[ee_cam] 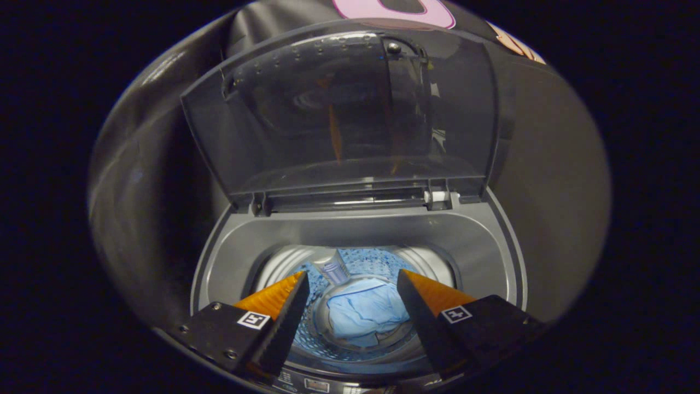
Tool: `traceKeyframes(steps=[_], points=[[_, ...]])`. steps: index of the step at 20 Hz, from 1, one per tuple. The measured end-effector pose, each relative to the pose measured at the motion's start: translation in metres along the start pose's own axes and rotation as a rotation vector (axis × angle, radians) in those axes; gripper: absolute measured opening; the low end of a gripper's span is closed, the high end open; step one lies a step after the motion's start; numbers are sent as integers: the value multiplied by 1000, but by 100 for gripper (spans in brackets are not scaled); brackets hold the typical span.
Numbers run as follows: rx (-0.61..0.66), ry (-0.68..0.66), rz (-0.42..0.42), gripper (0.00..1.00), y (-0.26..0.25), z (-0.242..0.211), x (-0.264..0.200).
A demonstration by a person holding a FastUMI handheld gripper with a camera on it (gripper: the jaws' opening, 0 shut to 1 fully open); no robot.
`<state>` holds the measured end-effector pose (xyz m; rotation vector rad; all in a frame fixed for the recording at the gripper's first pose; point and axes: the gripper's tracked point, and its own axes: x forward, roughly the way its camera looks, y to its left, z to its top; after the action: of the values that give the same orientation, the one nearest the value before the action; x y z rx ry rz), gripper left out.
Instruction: Put the clothes into the washing machine and then close the washing machine lid.
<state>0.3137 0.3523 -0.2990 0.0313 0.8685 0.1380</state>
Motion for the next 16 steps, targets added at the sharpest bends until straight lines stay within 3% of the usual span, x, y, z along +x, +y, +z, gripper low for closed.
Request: traceKeyframes(steps=[5,16], points=[[-54,-144,-56,98,-5,45,-26],[-49,-485,-119,97,13,184,-103]])
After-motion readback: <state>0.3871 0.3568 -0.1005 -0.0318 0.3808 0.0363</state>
